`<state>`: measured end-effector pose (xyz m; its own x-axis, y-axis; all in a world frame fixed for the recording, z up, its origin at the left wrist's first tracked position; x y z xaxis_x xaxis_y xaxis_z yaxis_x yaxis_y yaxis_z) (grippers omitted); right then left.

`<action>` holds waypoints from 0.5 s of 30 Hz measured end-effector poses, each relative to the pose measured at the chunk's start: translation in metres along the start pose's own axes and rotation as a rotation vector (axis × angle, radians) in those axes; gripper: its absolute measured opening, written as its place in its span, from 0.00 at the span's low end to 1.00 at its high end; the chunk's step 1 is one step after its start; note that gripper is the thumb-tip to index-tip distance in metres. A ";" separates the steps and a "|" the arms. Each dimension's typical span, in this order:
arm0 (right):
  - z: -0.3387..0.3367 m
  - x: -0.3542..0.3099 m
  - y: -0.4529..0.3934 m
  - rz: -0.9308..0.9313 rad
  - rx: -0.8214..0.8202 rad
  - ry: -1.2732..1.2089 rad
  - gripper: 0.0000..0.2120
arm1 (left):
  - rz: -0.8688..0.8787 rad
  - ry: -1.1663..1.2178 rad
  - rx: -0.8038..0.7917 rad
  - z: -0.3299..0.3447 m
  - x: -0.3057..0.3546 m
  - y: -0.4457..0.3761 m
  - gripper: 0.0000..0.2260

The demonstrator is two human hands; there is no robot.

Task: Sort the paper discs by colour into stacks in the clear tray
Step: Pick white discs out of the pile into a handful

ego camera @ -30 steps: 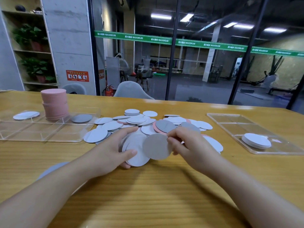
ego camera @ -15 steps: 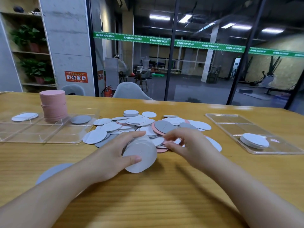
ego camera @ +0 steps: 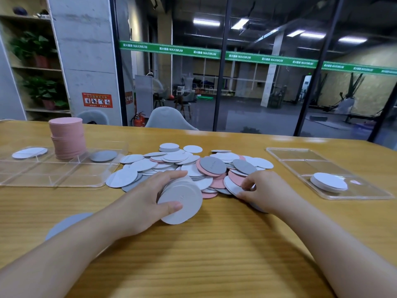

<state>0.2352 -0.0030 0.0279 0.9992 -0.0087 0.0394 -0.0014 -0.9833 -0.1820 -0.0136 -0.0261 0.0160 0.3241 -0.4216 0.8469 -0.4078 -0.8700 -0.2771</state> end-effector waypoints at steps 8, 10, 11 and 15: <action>-0.002 -0.014 0.000 -0.131 -0.020 0.283 0.17 | -0.006 -0.003 0.003 0.000 0.000 0.000 0.24; -0.004 -0.015 0.000 -0.140 -0.017 0.316 0.14 | -0.005 -0.004 0.009 0.000 0.000 0.000 0.24; -0.005 -0.016 0.001 -0.139 -0.023 0.347 0.13 | -0.005 -0.006 0.010 0.000 0.000 0.001 0.25; -0.007 -0.026 0.004 -0.113 -0.023 0.468 0.14 | -0.017 -0.006 0.011 -0.001 -0.001 0.001 0.25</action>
<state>0.2088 -0.0076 0.0333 0.8678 0.0227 0.4964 0.1000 -0.9865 -0.1297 -0.0147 -0.0261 0.0150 0.3360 -0.4079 0.8490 -0.3926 -0.8800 -0.2673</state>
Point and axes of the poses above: each hand's wrist, its own y-axis away from the middle knuckle, its own z-axis out of the palm, x = y × z, the point moved 6 cm from there along -y, towards the middle knuckle, and after that the axes turned 15 degrees about y, right-handed, at the moved point
